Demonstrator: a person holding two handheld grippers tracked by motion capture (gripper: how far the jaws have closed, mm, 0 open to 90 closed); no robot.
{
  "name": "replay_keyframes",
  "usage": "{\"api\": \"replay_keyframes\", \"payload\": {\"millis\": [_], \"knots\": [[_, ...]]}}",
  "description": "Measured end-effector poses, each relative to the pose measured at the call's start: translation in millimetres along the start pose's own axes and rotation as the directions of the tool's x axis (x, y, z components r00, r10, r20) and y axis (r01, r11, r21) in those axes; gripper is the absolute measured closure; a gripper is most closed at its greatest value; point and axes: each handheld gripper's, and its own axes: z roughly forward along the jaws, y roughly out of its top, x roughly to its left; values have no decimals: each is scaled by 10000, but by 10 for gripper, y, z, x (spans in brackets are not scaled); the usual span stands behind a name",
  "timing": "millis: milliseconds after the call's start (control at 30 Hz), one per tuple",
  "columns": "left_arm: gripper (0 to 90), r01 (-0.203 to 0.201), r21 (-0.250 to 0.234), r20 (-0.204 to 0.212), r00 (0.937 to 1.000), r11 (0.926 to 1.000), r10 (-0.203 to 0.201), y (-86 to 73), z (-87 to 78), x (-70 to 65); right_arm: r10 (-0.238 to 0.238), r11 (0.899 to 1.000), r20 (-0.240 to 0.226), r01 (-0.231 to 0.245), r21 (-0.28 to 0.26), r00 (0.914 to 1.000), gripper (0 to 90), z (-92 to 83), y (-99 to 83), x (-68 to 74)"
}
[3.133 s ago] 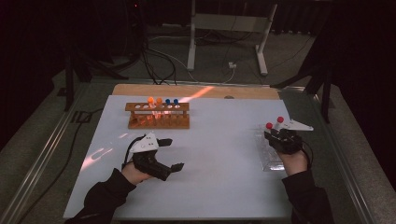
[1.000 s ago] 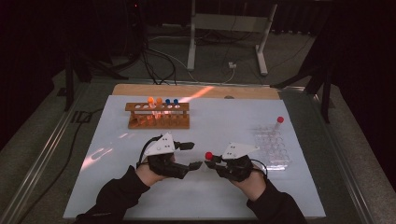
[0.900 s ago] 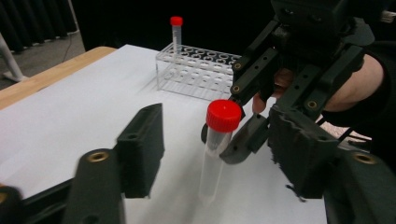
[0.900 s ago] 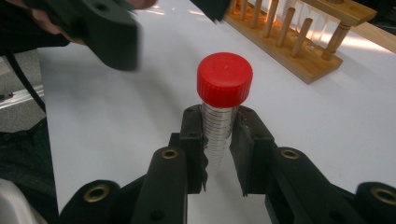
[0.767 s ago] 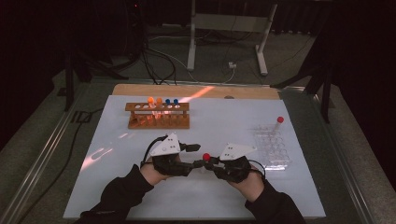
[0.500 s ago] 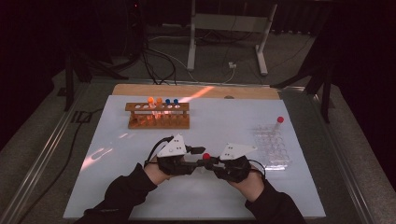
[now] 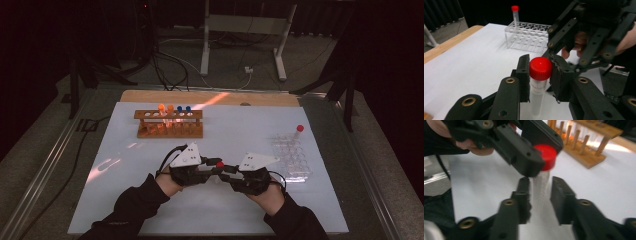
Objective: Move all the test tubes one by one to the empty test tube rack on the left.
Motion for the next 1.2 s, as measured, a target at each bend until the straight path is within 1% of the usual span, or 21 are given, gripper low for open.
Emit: {"api": "replay_keyframes", "payload": {"millis": [67,133,200,267,333,367,433,500,567,633,700,800,867,900,933,967,1000,1033,1067,1133,1200], "knots": [[717,80,7,-195,9998,10000,-80,5,-50,53,102,9998,4,-102,-197,9999,580,-32,3,-11],[717,93,-6,-429,9990,10000,-93,12,-113,101,155,9990,155,-149,-413,9998,520,-73,9,-20],[718,156,-3,-668,9976,9999,-156,23,-180,147,214,9979,236,-199,-621,9995,429,-107,13,-26],[717,179,-41,-873,9960,9998,-182,33,-252,193,263,9964,226,-244,-814,9994,358,-134,14,-36],[717,247,-118,-1126,9933,9996,-259,44,-330,240,370,9955,239,-348,-882,9990,281,-149,15,-43],[717,242,-167,-1264,9916,9996,-261,49,-369,263,440,9938,194,-418,-1031,9988,259,-161,14,-48],[718,308,-322,-1509,9879,9990,-353,62,-464,320,551,9923,287,-516,-1123,9981,183,-179,20,-52],[717,282,-394,-1783,9834,9988,-348,72,-532,362,654,9900,300,-611,-1275,9974,139,-196,25,-59],[718,332,-520,-2052,9778,9981,-432,84,-620,419,757,9889,355,-705,-1310,9965,66,-204,33,-64],[717,336,-610,-2264,9729,9976,-466,91,-683,462,805,9880,84,-787,-1326,9967,2,-213,33,-75],[718,328,-654,-2589,9647,9973,-487,102,-762,524,878,9856,-1,-869,-1448,9961,2,-226,30,-88],[717,382,-754,-3024,9513,9964,-594,119,-863,613,856,9854,137,-827,-1487,9962,2,-239,27,-92],[717,509,-856,-3260,9423,9950,-762,128,-930,686,807,9851,225,-763,-1543,9965,2,-246,26,-86],[718,539,-873,-3447,9352,9947,-809,132,-961,723,776,9856,350,-714,-1530,9964,2,-246,26,-78],[718,536,-876,-3549,9314,9947,-815,134,-987,754,762,9848,421,-686,-1599,9962,2,-251,24,-75],[717,582,-950,-3695,9249,9938,-895,137,-1022,801,737,9849,352,-672,-1596,9967,2,-251,24,-76],[717,586,-967,-3853,9182,9936,-917,137,-1046,837,693,9858,420,-620,-1559,9967,2,-248,24,-71],[718,635,-995,-3932,9142,9930,-979,136,-1068,874,651,9862,472,-571,-1557,9968,2,-247,22,-67],[718,631,-1012,-4078,9077,9929,-992,131,-1086,908,639,9865,468,-560,-1537,9969,2,-243,21,-68],[718,703,-1014,-4278,8975,9924,-1073,119,-1119,981,628,9865,522,-541,-1545,9967,2,-238,17,-70],[718,778,-1070,-4501,8852,9912,-1181,103,-1149,1054,619,9865,498,-536,-1547,9968,2,-236,14,-73]]}}
